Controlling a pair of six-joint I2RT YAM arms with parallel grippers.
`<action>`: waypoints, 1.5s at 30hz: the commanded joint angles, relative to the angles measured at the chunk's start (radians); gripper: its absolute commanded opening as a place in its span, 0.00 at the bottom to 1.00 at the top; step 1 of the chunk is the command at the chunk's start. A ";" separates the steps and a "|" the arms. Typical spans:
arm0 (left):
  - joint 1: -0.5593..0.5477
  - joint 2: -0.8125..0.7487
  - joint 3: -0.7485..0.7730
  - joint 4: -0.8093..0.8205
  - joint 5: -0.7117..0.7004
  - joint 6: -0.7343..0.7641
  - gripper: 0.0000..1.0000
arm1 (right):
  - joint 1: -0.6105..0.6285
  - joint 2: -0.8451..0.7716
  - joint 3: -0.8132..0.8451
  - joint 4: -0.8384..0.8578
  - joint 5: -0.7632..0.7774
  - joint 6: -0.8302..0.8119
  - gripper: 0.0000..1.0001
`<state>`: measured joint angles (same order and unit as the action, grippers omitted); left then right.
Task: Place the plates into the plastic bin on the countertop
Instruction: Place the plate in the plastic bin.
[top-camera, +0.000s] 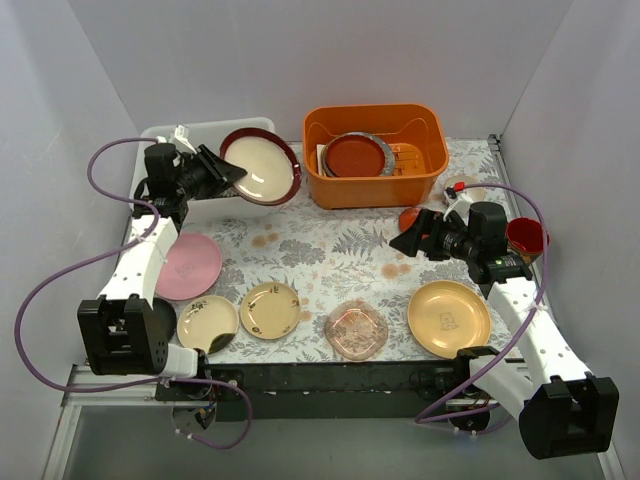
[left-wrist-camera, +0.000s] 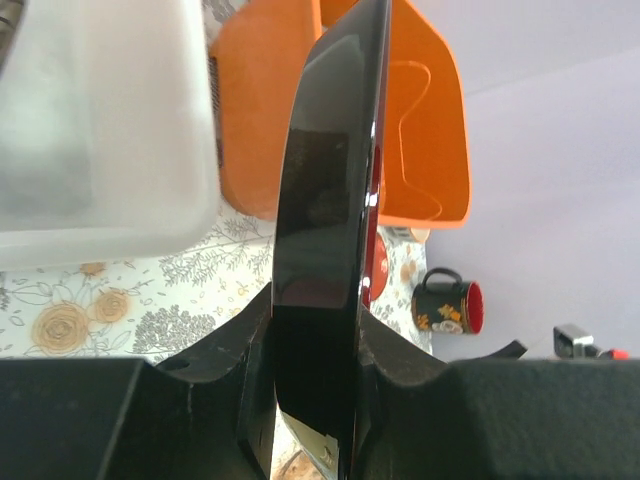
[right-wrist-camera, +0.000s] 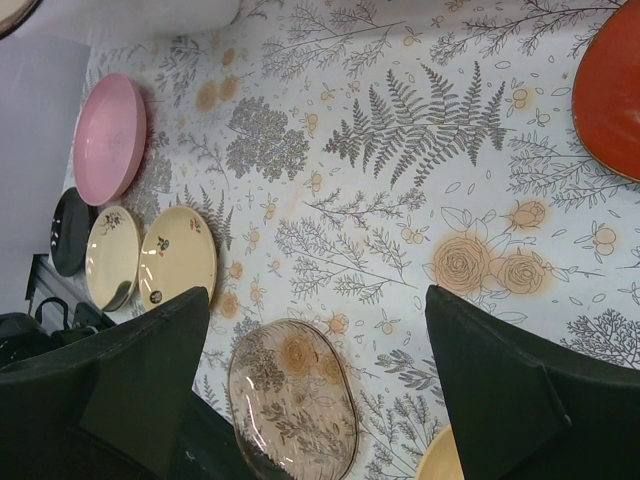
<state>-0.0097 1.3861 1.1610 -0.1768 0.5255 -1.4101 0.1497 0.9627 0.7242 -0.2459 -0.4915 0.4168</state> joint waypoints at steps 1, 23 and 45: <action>0.071 -0.018 0.100 0.117 0.083 -0.072 0.00 | -0.007 -0.013 0.038 -0.015 0.007 -0.023 0.96; 0.208 0.230 0.265 0.103 -0.022 -0.162 0.00 | -0.021 -0.005 0.038 -0.059 0.034 -0.067 0.96; 0.212 0.513 0.442 0.014 -0.151 -0.084 0.00 | -0.025 -0.002 -0.008 -0.036 0.028 -0.053 0.96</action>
<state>0.1944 1.9579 1.5288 -0.2409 0.3885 -1.4967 0.1307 0.9638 0.7235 -0.2989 -0.4610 0.3645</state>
